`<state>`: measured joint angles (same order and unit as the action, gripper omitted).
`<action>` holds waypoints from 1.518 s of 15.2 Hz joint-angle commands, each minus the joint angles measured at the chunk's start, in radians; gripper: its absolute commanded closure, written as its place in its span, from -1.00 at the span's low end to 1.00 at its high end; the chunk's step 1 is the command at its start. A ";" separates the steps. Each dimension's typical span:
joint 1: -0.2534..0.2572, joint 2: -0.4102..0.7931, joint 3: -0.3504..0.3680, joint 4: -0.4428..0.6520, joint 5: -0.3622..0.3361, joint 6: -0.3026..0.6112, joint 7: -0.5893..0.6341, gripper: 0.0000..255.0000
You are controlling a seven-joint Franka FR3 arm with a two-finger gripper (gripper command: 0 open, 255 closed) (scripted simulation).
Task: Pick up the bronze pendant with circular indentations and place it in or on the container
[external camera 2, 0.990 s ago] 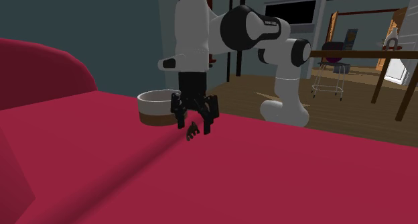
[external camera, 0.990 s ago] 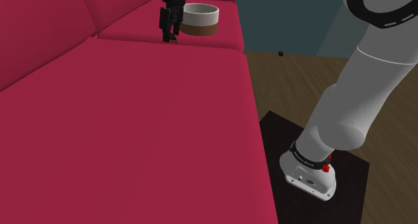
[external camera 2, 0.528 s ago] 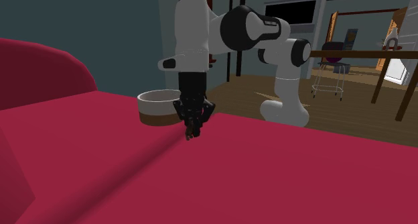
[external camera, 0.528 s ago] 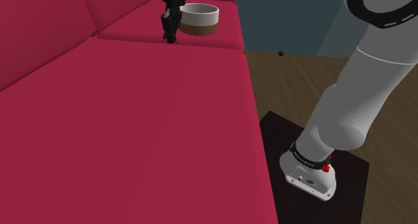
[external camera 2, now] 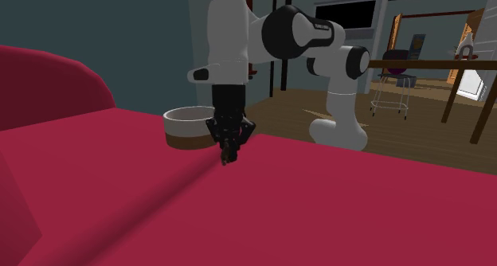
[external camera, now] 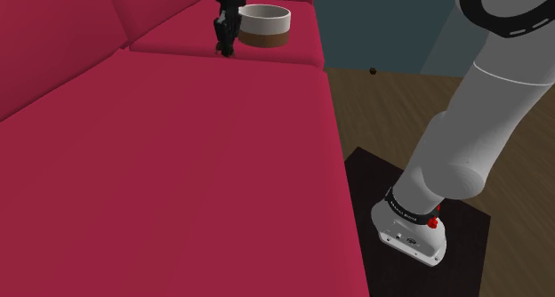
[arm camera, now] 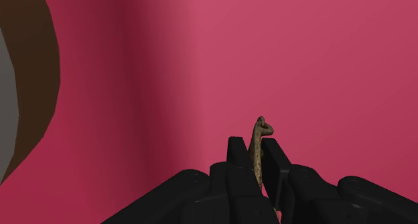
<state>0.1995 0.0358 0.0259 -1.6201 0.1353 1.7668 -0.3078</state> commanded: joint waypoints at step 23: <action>-0.003 0.152 -0.001 0.534 -0.004 -0.379 0.046 1.00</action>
<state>0.1957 0.1771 0.0244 -1.1164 0.1319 1.4074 -0.2656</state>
